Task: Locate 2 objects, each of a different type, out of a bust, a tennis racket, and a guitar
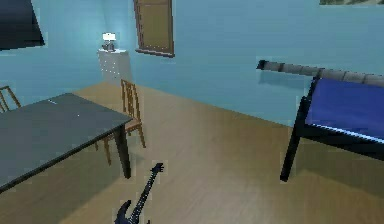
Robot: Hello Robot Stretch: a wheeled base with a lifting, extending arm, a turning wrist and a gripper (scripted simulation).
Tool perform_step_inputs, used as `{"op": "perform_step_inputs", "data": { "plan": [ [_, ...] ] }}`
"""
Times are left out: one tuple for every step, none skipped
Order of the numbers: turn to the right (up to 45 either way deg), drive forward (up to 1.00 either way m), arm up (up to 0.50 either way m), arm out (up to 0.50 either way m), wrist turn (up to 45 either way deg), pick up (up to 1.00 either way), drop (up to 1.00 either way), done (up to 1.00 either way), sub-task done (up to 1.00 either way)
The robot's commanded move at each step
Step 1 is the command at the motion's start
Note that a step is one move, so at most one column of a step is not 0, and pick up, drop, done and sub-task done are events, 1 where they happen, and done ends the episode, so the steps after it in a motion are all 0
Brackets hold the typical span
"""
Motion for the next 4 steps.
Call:
{"op": "perform_step_inputs", "data": {
  "plan": [
    [6.0, 0.00, 0.00, 0.00, 0.0, 0.00, 0.00, 0.00, 0.00],
    [0.0, 1.00, 0.00, 0.00, 0.0, 0.00, 0.00, 0.00, 0.00],
    [6.0, 0.00, 0.00, 0.00, 0.0, 0.00, 0.00, 0.00, 0.00],
    [0.0, 0.30, 0.00, 0.00, 0.0, 0.00, 0.00, 0.00, 0.00]
  ]
}}
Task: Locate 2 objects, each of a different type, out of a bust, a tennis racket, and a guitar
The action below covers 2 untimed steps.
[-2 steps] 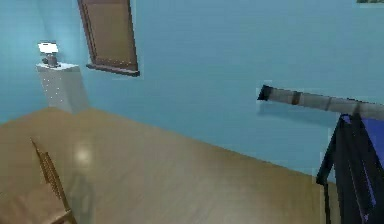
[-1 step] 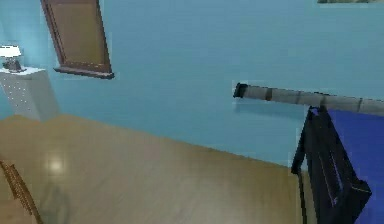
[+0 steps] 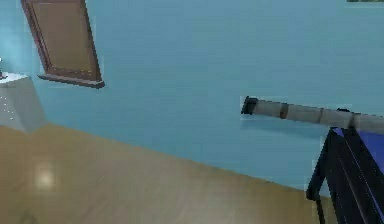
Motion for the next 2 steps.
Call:
{"op": "perform_step_inputs", "data": {
  "plan": [
    [-27.0, 0.00, 0.00, 0.00, 0.0, 0.00, 0.00, 0.00, 0.00],
    [0.0, 1.00, 0.00, 0.00, 0.0, 0.00, 0.00, 0.00, 0.00]
  ]
}}
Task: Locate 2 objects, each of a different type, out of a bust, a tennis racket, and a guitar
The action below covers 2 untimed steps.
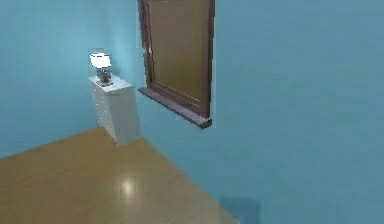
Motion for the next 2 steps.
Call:
{"op": "perform_step_inputs", "data": {
  "plan": [
    [0.0, 0.20, 0.00, 0.00, 0.0, 0.00, 0.00, 0.00, 0.00],
    [-39.0, 0.00, 0.00, 0.00, 0.0, 0.00, 0.00, 0.00, 0.00]
  ]
}}
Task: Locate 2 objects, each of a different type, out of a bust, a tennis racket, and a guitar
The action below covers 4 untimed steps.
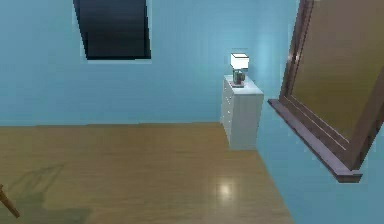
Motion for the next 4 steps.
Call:
{"op": "perform_step_inputs", "data": {
  "plan": [
    [0.0, 0.60, 0.00, 0.00, 0.0, 0.00, 0.00, 0.00, 0.00],
    [-45.0, 0.00, 0.00, 0.00, 0.0, 0.00, 0.00, 0.00, 0.00],
    [-3.0, 0.00, 0.00, 0.00, 0.0, 0.00, 0.00, 0.00, 0.00],
    [0.0, 1.00, 0.00, 0.00, 0.0, 0.00, 0.00, 0.00, 0.00]
  ]
}}
